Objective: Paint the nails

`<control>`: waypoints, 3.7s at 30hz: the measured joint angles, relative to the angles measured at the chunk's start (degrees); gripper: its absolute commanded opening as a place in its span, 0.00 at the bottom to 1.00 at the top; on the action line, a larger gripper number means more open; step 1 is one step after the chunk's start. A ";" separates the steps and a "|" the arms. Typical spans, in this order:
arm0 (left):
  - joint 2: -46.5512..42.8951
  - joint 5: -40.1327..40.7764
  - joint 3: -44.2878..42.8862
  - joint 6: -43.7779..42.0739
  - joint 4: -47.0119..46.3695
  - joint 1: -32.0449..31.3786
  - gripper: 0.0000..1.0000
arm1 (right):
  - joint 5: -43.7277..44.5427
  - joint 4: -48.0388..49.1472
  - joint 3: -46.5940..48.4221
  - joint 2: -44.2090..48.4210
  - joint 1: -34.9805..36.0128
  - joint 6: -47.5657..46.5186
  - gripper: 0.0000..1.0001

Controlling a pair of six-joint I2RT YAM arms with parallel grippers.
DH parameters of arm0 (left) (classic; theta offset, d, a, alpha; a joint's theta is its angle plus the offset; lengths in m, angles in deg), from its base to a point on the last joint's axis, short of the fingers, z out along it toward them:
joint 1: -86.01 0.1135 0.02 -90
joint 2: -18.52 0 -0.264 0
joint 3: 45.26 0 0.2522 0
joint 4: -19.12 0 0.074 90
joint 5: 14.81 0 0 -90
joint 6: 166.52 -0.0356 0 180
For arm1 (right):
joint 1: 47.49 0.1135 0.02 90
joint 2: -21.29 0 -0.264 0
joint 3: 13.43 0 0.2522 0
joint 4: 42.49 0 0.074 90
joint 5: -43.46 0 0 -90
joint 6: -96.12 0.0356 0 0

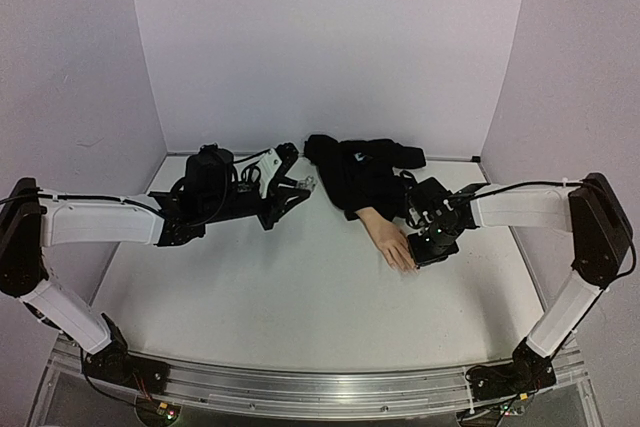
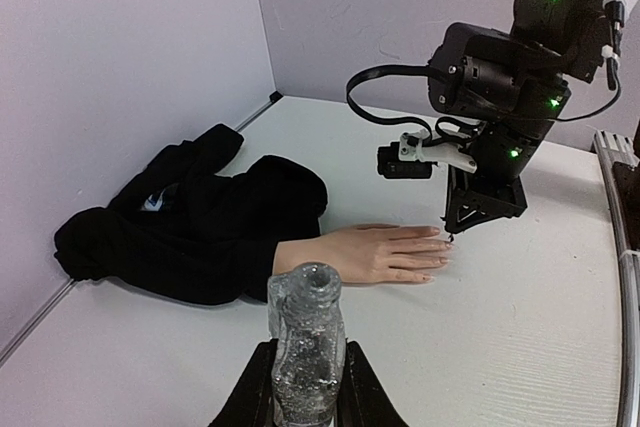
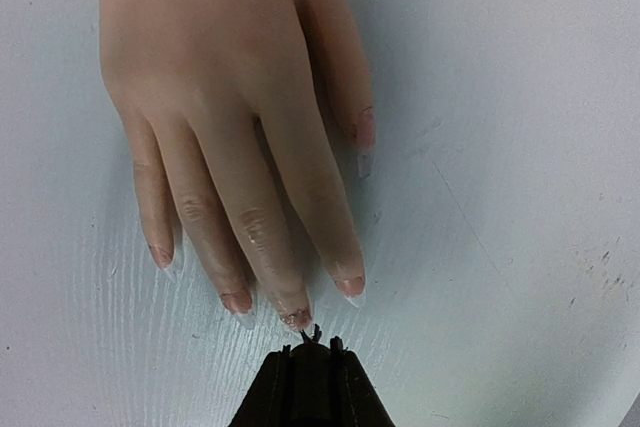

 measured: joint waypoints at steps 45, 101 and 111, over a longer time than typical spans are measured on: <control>-1.72 0.31 1.11 -0.02 -0.39 0.45 0.00 | 0.44 0.42 1.00 -2.91 1.01 1.11 0.00; -2.57 0.64 1.83 -0.02 -0.36 0.67 0.00 | 1.90 -0.02 -0.11 -3.04 1.62 4.29 0.00; -2.57 0.66 1.83 0.00 -0.37 0.72 0.00 | 4.00 0.00 -0.11 0.08 2.27 3.66 0.00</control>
